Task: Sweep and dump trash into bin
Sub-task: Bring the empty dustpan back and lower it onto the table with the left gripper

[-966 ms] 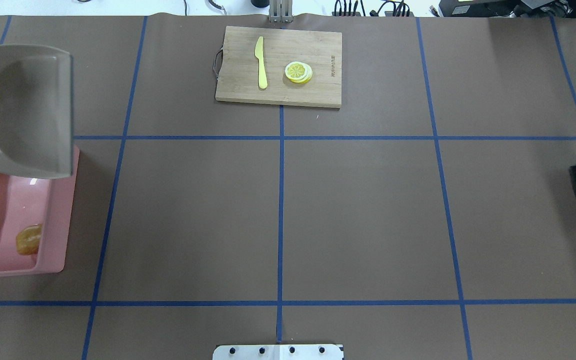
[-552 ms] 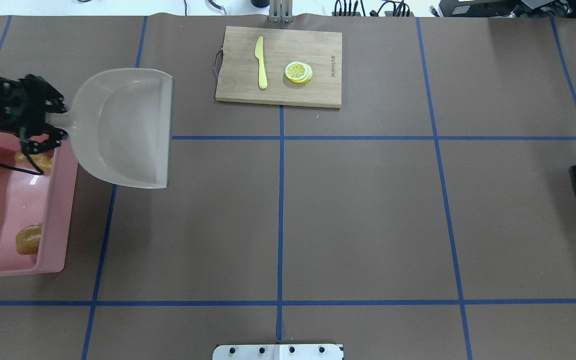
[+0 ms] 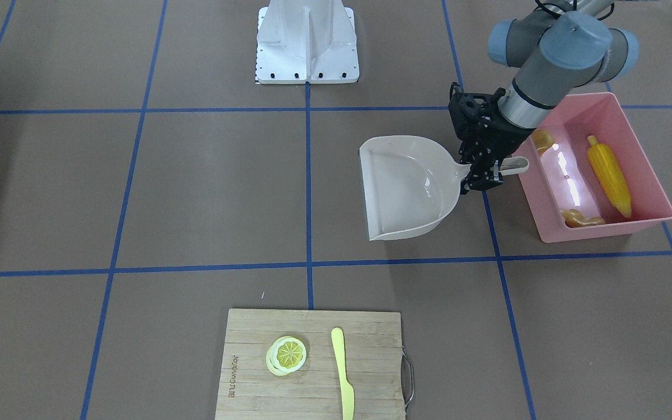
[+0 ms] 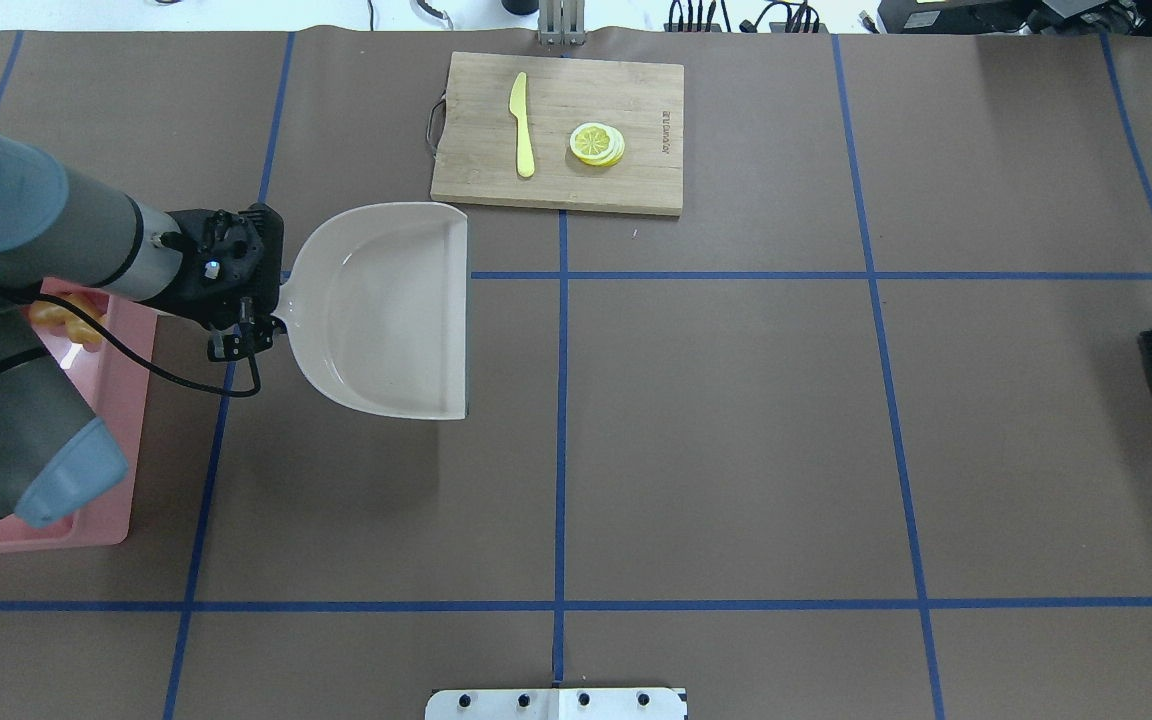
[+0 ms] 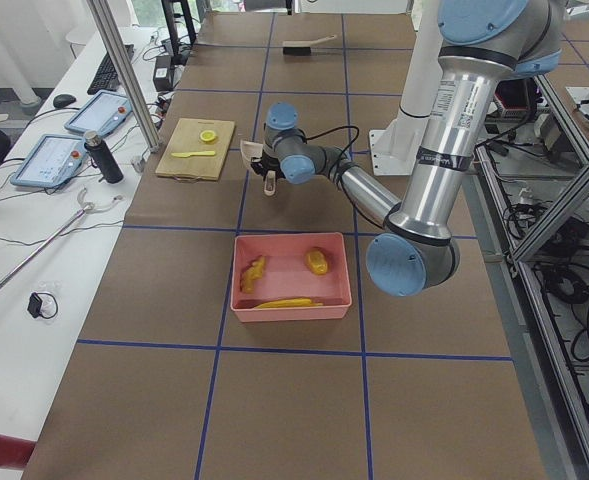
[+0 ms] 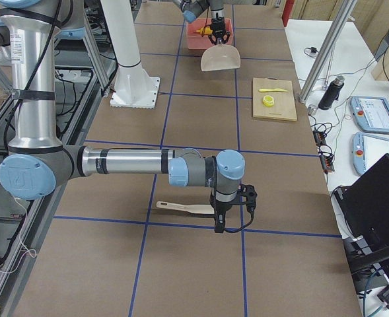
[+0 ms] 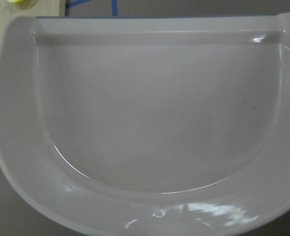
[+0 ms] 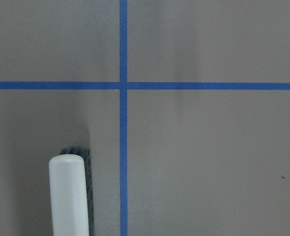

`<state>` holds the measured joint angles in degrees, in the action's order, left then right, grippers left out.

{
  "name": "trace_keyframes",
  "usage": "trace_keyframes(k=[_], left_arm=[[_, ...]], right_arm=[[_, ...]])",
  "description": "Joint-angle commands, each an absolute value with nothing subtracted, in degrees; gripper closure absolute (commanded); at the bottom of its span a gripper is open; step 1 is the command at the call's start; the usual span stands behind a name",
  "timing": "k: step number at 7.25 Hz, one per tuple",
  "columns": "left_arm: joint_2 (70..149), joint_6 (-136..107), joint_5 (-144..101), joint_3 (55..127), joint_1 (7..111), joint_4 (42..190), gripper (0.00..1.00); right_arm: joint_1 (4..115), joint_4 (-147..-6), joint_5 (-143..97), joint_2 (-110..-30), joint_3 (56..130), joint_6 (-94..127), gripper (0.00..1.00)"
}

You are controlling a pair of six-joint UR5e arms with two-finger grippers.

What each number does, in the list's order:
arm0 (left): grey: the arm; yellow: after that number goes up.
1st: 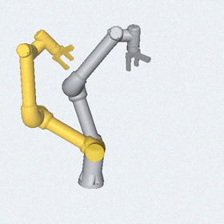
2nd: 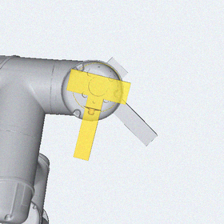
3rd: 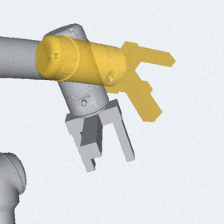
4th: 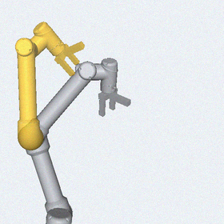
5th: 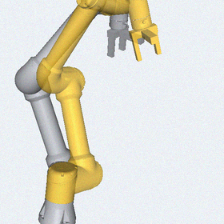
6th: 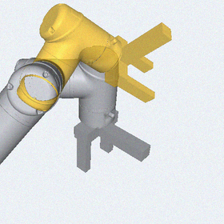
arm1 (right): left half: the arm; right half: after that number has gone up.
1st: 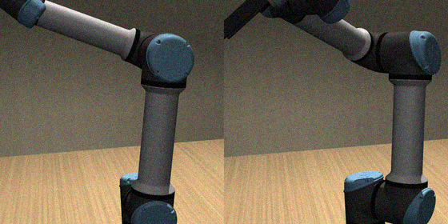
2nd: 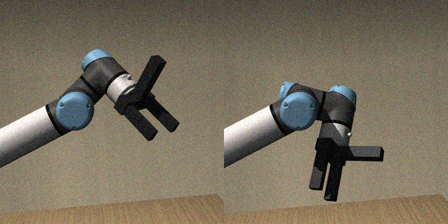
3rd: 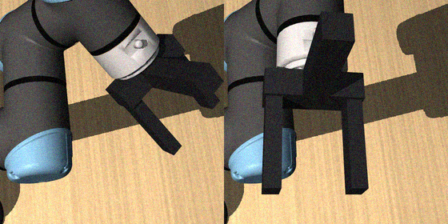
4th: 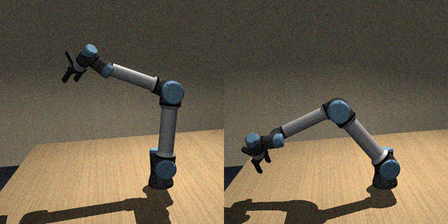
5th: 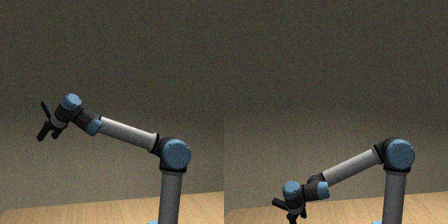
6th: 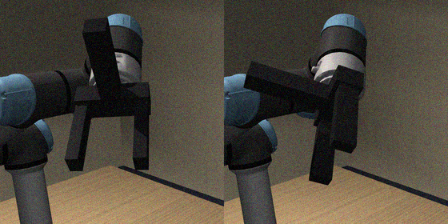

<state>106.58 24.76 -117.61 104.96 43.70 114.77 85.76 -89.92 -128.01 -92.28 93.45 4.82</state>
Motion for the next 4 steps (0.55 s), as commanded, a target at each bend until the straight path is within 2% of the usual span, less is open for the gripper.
trace_keyframes(k=[1,4], left_arm=[[107.5,22.9,-117.6,103.2,40.2,114.5,1.0],[113.9,23.7,-117.6,96.6,36.7,114.2,1.0]], right_arm=[[85.4,-89.6,-129.8,-91.9,89.8,4.8,0.0],[85.3,-89.6,-130.1,-90.3,90.3,4.5,0.0]])
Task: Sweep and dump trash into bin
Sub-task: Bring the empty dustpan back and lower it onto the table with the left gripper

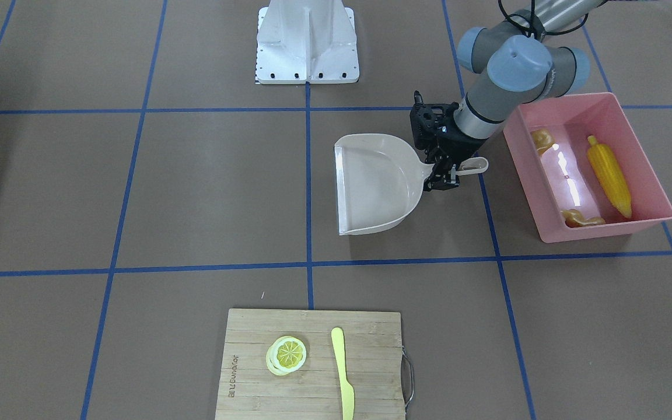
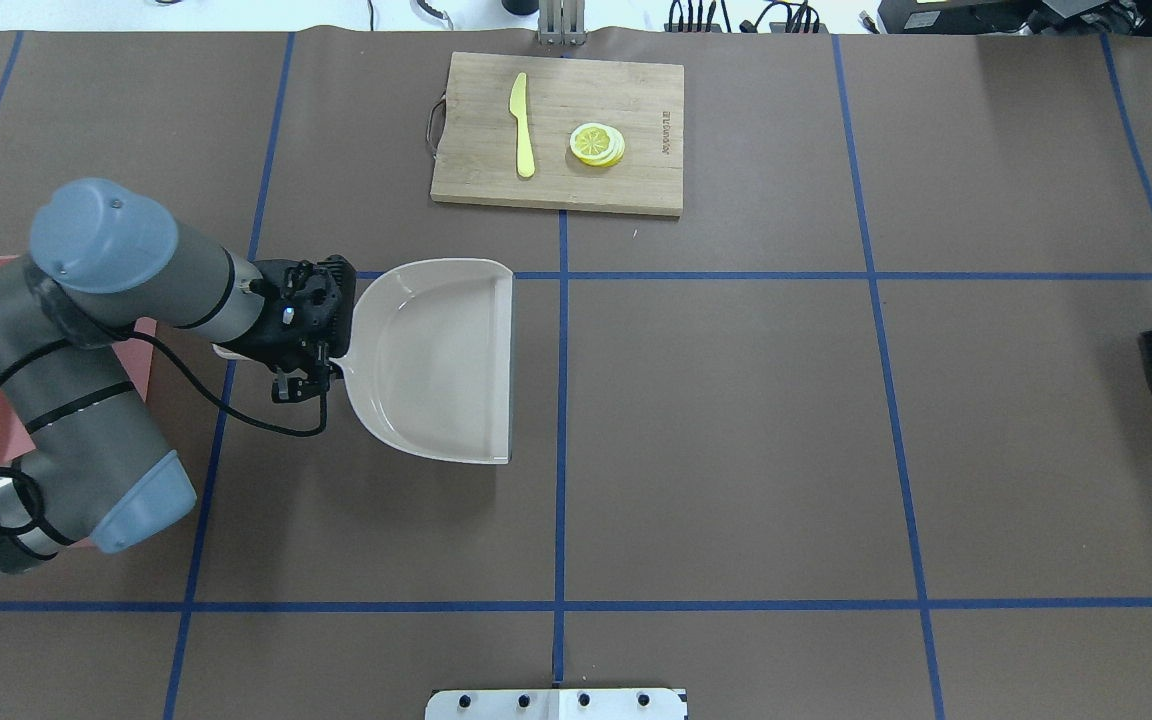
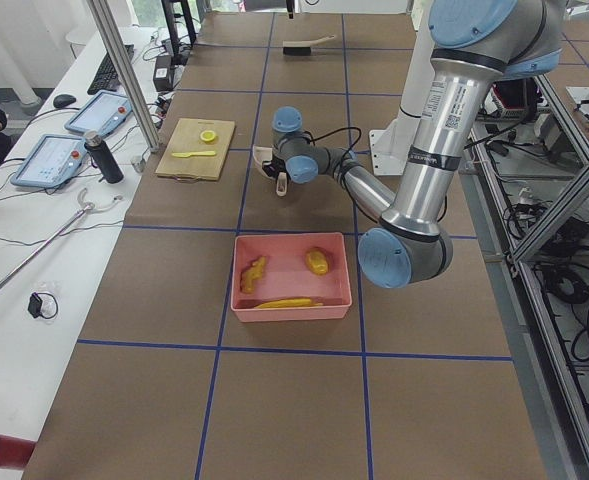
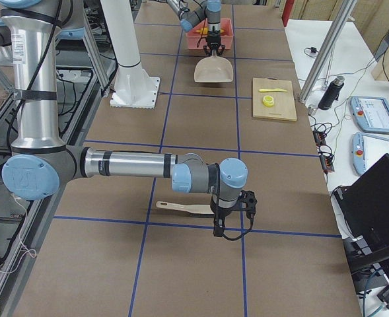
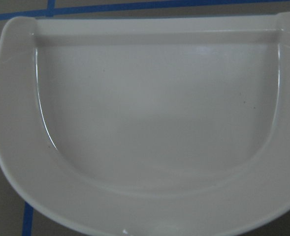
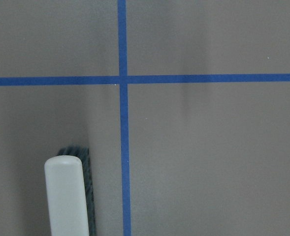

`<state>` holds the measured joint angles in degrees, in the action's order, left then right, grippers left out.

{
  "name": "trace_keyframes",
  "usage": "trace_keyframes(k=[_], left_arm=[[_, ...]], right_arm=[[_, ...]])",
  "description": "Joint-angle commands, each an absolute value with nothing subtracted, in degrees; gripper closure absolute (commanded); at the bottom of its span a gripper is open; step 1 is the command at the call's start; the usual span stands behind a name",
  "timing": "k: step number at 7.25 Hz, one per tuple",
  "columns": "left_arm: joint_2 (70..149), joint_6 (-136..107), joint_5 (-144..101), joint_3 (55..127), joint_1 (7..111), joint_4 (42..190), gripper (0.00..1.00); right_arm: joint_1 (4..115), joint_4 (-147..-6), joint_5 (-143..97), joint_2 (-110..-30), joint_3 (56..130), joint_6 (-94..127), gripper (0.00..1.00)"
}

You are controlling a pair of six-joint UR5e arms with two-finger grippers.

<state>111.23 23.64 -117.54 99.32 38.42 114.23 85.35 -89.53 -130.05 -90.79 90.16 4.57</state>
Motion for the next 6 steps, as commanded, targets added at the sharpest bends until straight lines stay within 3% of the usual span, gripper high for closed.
trace_keyframes(k=[1,6], left_arm=[[114.5,22.9,-117.6,96.4,36.3,114.2,1.0],[114.5,23.0,-117.3,95.1,36.2,113.3,1.0]], right_arm=[[85.2,-89.6,-129.6,-90.2,90.4,4.9,0.0],[84.6,-89.6,-128.7,-88.9,90.3,4.9,0.0]])
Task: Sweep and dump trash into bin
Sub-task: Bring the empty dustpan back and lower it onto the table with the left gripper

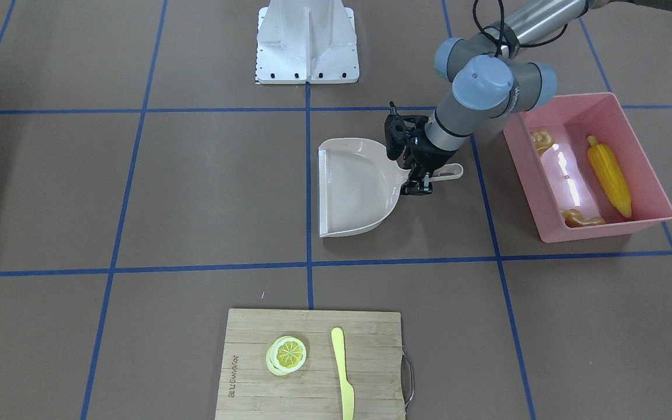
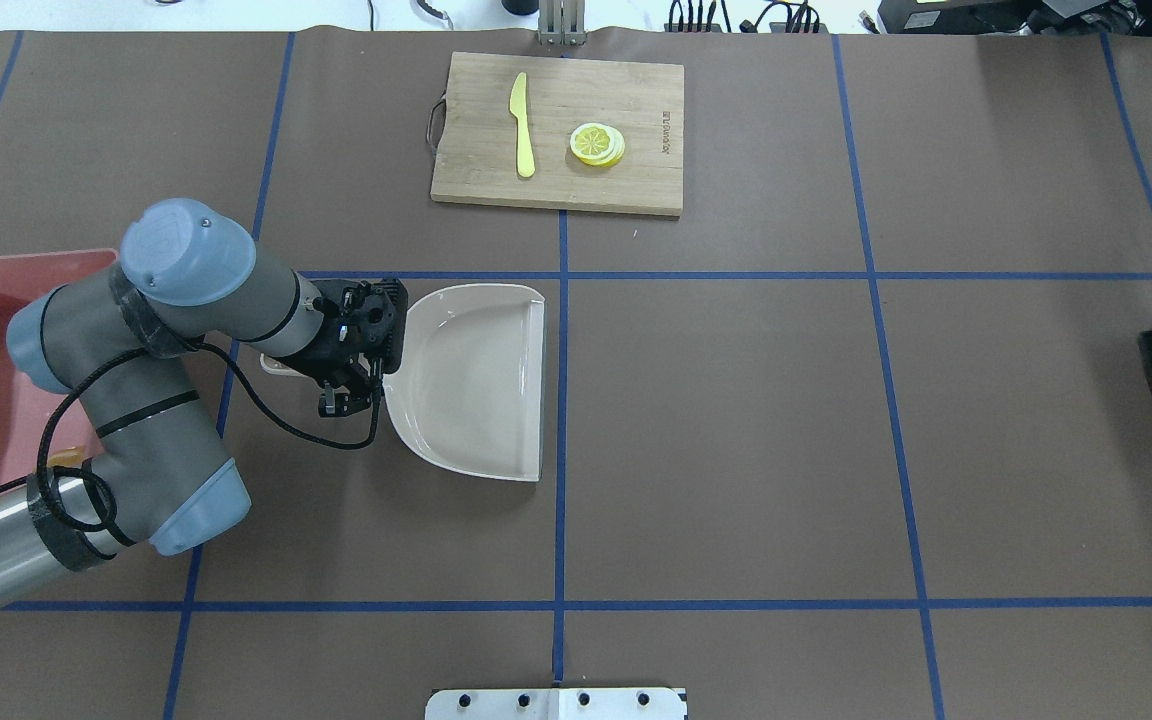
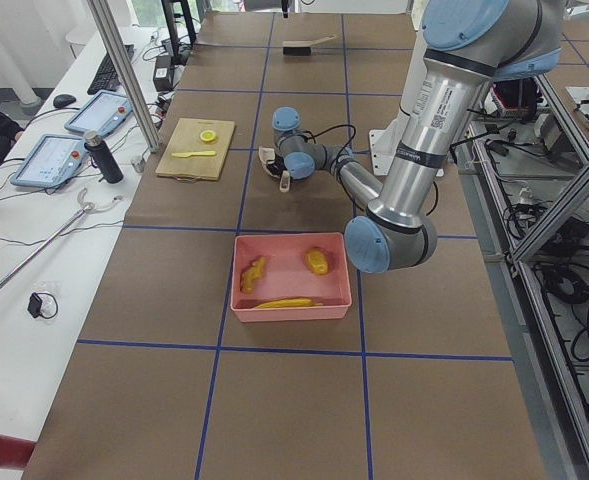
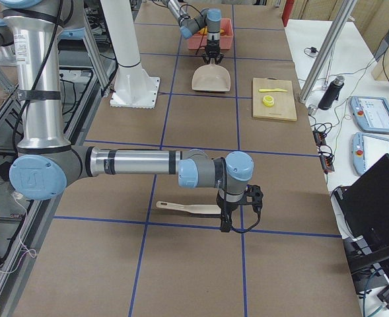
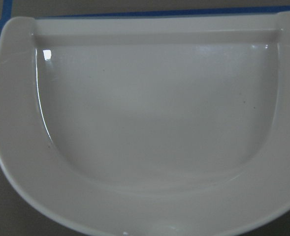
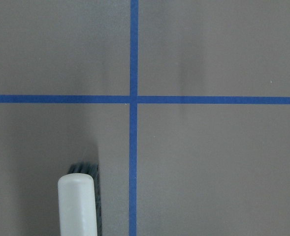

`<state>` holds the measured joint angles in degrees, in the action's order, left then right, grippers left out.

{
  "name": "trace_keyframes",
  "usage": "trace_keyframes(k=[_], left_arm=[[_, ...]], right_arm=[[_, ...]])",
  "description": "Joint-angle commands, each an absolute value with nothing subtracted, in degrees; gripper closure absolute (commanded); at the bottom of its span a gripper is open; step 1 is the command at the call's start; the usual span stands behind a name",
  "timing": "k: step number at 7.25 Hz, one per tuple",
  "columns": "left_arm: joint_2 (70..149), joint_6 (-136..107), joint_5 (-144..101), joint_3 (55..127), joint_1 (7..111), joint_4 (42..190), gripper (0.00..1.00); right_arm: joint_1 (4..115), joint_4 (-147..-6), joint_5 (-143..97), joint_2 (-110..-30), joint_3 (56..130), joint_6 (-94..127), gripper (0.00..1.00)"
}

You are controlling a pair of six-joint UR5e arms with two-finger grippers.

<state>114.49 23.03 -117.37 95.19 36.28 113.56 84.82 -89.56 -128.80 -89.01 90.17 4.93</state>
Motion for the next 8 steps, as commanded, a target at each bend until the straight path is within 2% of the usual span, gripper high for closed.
trace_keyframes(k=[1,3,7,8], left_arm=[[114.6,23.2,-117.3,94.8,36.2,112.9,1.0],[116.0,23.1,-117.2,93.4,36.2,112.9,0.9],[117.1,23.6,-115.7,93.2,36.3,112.8,0.86],[117.2,23.6,-115.7,92.7,36.2,112.8,0.83]], right_arm=[[84.6,-89.5,-128.8,-88.9,90.3,4.8,0.0],[84.6,-88.1,-129.2,-88.9,90.4,4.6,0.0],[84.6,-86.7,-128.6,-88.9,90.3,4.9,0.0],[84.6,-86.7,-128.6,-88.9,90.0,4.9,0.0]])
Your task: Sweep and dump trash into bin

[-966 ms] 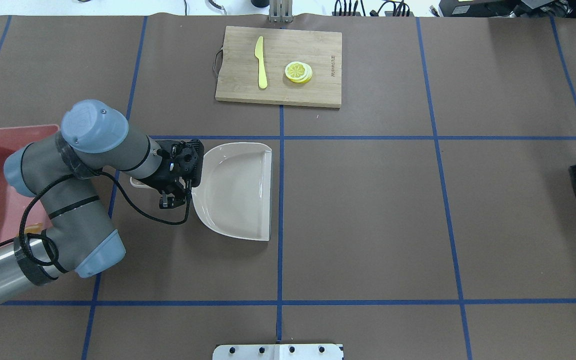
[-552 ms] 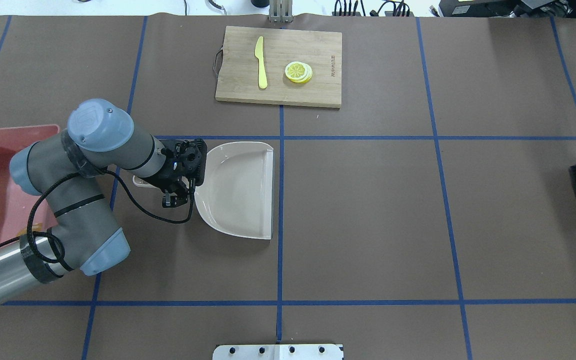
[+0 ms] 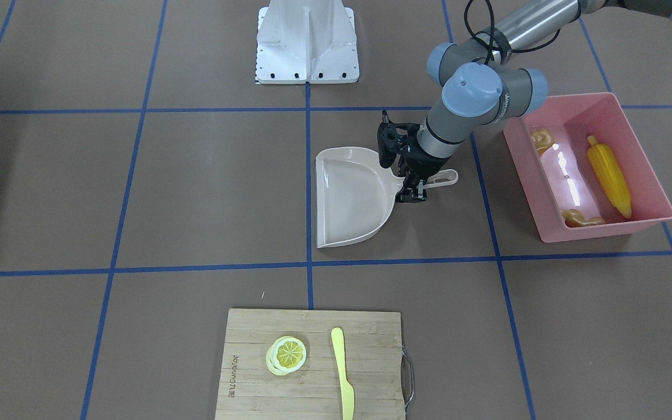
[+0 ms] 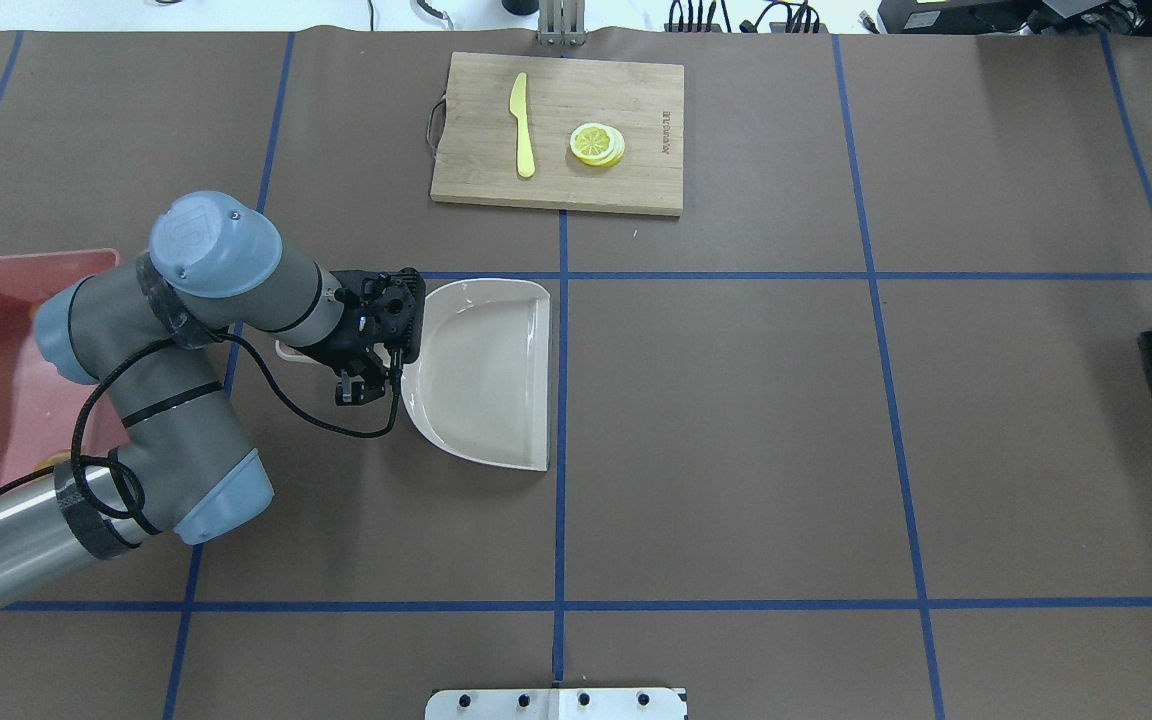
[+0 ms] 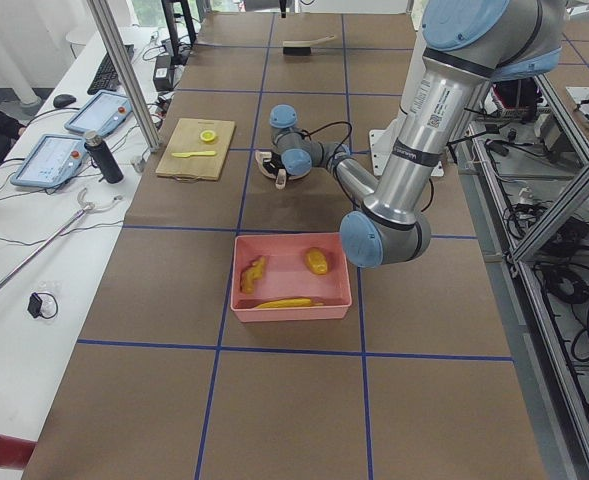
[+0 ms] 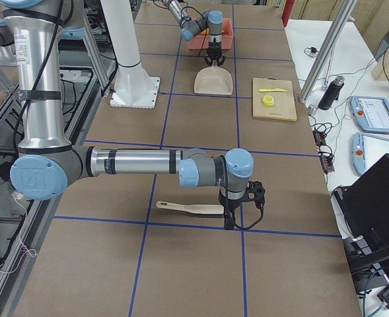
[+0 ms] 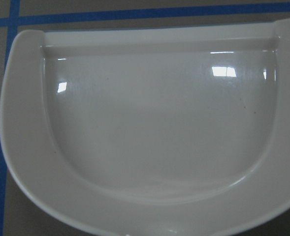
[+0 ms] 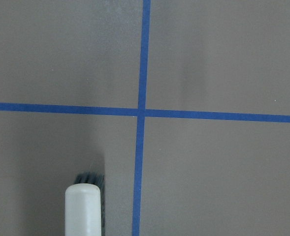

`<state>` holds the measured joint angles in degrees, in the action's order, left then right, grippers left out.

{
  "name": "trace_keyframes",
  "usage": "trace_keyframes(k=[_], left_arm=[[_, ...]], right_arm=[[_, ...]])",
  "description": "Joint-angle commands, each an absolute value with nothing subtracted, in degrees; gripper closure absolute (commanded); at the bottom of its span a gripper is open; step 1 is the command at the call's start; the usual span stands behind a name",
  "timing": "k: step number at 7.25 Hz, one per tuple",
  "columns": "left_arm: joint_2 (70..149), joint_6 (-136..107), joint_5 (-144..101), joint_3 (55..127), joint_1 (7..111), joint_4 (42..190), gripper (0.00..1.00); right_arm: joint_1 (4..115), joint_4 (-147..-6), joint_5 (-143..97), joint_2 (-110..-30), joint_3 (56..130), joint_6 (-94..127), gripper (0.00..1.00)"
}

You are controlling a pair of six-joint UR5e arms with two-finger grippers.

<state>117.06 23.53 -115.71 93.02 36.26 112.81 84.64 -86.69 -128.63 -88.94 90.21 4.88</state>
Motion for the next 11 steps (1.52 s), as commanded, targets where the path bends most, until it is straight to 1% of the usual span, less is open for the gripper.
trace_keyframes(k=[1,2,3,4,5,7,8,10,11], left_arm=[[117.1,23.6,-115.7,92.7,36.2,112.9,0.7],[116.6,23.6,-115.7,93.4,36.3,112.9,0.47],[116.4,23.6,-115.9,95.2,36.8,112.7,0.07],[115.0,23.5,-115.9,96.7,37.2,112.6,0.02],[113.3,23.3,-115.9,98.7,37.7,112.4,0.02],[109.6,23.3,-115.7,106.0,40.4,107.7,0.02],[109.6,23.4,-114.2,106.7,42.8,106.1,0.02],[109.7,22.9,-103.1,107.1,47.0,105.9,0.02],[108.9,22.9,-103.1,107.2,50.0,105.8,0.02]], right_arm=[[84.6,-86.7,-128.6,-88.9,90.1,4.9,0.0],[84.6,-86.7,-128.8,-88.9,90.1,5.0,0.0],[84.6,-86.7,-128.8,-88.9,89.8,5.0,0.0],[84.6,-86.7,-128.8,-88.9,89.9,5.0,0.0],[84.6,-86.7,-128.8,-88.9,89.9,5.0,0.0],[84.5,-86.6,-128.9,-88.9,90.2,4.7,0.0],[84.3,-86.6,-128.9,-88.9,90.3,4.7,0.0],[84.2,-86.6,-128.9,-88.9,90.4,4.3,0.0],[84.2,-86.6,-128.8,-88.9,90.4,4.3,0.0]])
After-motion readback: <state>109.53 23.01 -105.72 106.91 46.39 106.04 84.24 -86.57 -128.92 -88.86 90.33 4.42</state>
